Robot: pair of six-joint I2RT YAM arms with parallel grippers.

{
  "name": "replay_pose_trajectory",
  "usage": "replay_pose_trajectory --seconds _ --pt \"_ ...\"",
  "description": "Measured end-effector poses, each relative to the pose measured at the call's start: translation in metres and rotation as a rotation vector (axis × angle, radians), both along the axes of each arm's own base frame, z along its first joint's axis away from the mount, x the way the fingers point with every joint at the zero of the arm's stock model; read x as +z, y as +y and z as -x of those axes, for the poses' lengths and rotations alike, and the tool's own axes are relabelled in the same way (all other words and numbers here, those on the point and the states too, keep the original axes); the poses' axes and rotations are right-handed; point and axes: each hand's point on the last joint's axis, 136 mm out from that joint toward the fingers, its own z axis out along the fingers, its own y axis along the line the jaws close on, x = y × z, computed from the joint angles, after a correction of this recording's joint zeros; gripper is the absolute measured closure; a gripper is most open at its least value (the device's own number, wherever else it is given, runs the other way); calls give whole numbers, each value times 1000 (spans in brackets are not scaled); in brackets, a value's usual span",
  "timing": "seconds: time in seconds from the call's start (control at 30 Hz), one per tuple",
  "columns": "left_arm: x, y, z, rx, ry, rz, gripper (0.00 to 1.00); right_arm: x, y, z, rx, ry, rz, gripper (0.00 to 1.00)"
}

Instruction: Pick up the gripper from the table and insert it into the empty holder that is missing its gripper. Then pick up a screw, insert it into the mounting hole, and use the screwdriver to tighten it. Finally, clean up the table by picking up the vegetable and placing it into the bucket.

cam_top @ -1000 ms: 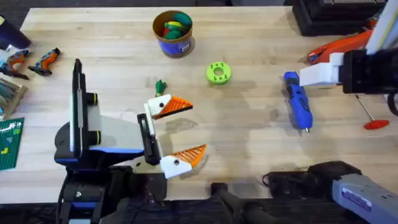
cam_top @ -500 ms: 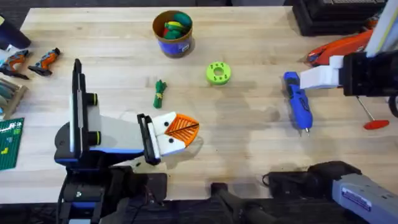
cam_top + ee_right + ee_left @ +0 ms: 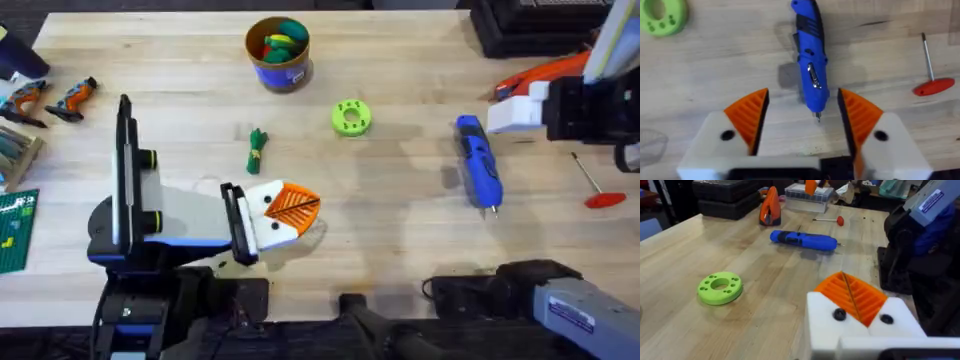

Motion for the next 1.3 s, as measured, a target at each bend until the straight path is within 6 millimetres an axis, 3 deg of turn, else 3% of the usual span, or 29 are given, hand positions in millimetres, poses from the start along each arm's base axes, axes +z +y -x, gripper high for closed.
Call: replay_pose_trajectory --seconds 0.07,0.13,0.43,0.57,0.8,1.3 --pt "0 0 0 0 0 0 987 -9 -7 -3 -34 1 -3 201" --pt "0 0 0 0 0 0 987 -17 -13 -8 -49 -5 -3 100" --pt "0 0 0 0 0 0 987 -47 -19 -38 21 31 25 13" --pt "0 0 0 0 0 0 987 -66 -19 -51 64 85 35 10" --pt "0 0 0 0 0 0 987 -101 -19 -56 126 214 45 10" --pt "0 0 0 0 -1 0 987 -143 -35 -60 106 334 32 12"
